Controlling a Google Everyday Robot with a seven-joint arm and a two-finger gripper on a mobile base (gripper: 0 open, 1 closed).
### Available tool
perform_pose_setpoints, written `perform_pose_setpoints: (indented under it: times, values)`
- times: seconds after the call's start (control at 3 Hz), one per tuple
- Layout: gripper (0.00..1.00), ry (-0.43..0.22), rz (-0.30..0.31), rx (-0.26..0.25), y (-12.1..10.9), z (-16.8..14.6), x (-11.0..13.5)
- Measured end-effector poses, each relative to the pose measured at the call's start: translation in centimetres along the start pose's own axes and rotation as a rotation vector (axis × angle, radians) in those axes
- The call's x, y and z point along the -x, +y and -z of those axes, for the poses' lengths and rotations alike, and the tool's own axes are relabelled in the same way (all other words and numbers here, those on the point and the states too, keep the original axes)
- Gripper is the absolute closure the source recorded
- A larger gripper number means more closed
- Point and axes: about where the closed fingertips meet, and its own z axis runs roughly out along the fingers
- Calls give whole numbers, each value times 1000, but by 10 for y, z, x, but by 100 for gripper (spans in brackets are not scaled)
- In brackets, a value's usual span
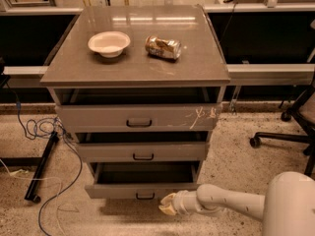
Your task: Close bottom drawer
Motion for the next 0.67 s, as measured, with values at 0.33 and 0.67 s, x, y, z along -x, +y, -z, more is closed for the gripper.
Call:
perform_pose_setpoints:
  times: [0.33,0.67]
  values:
    - [89,1,24,-36,-15,-8,2]
    - [100,-7,38,-83,-37,-15,3]
